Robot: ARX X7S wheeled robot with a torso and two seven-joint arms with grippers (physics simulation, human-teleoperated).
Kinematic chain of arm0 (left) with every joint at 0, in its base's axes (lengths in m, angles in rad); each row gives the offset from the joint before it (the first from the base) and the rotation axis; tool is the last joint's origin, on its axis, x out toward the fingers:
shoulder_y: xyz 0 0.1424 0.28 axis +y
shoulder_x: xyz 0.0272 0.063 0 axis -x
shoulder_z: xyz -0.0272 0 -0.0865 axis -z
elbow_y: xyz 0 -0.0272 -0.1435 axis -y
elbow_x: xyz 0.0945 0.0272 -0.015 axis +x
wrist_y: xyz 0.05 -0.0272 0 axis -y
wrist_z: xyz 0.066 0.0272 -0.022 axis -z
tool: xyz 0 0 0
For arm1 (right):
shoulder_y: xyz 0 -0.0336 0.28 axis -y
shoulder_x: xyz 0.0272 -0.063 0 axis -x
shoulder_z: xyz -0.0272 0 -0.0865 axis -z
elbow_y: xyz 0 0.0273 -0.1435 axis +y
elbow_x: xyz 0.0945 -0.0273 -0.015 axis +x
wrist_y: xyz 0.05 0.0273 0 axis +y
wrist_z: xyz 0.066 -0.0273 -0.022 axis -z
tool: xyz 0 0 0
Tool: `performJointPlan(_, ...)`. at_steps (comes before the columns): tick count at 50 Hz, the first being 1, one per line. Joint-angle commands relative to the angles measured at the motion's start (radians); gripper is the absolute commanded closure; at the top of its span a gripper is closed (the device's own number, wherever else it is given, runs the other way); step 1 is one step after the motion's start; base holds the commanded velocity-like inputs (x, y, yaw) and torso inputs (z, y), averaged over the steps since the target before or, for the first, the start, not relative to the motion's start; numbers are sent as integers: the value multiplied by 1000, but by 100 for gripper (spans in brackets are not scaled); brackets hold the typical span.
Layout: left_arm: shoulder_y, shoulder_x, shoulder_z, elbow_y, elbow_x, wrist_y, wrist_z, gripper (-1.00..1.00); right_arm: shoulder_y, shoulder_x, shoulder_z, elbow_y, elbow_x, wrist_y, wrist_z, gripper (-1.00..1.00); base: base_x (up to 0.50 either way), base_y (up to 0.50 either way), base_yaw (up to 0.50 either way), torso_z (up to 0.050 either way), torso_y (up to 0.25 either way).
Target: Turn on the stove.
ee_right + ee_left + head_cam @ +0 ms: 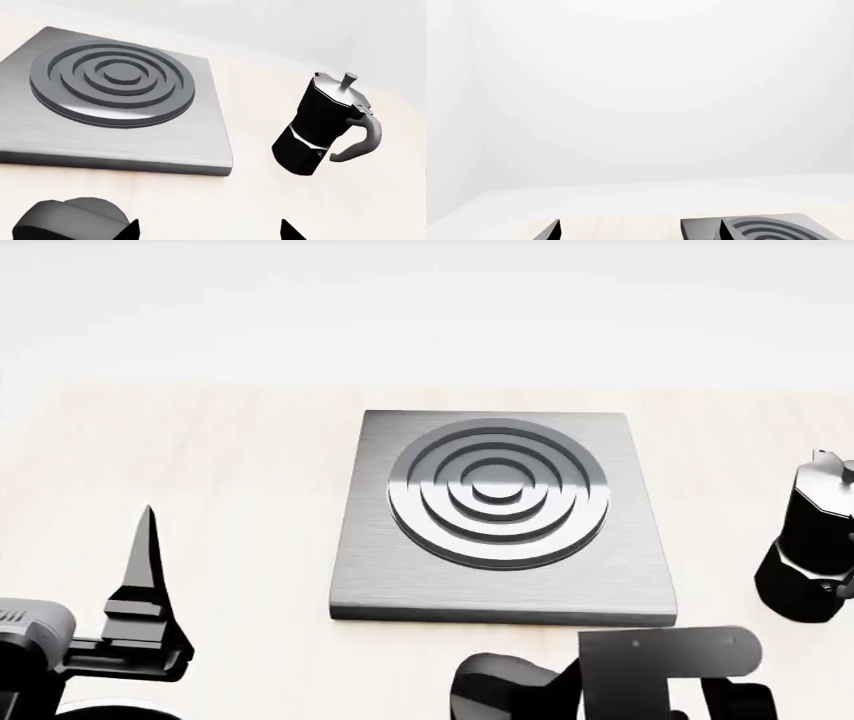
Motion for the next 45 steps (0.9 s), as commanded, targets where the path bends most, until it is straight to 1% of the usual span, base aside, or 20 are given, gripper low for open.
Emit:
performJointPlan(1,-1,-2,4,-3,0,4,-2,-100,16,3,-12,-81,13,50,8,-100,0,0,0,0,0)
performJointPlan(11,-2,-5,3,-2,-4,3,-6,-100,23,3,-17,-106,24,44,3,-100,0,0,0,0,0)
performJointPlan(36,-3,-11,10,-1,-5,4,-14,-100,67,2,-54,-220,36,135,39,-100,0,0,0,0,0)
performJointPlan(45,-4,-13,12,0,-8,3,-17,-100,77,14,-84,-237,26,132,53,-100,0,0,0,0,0)
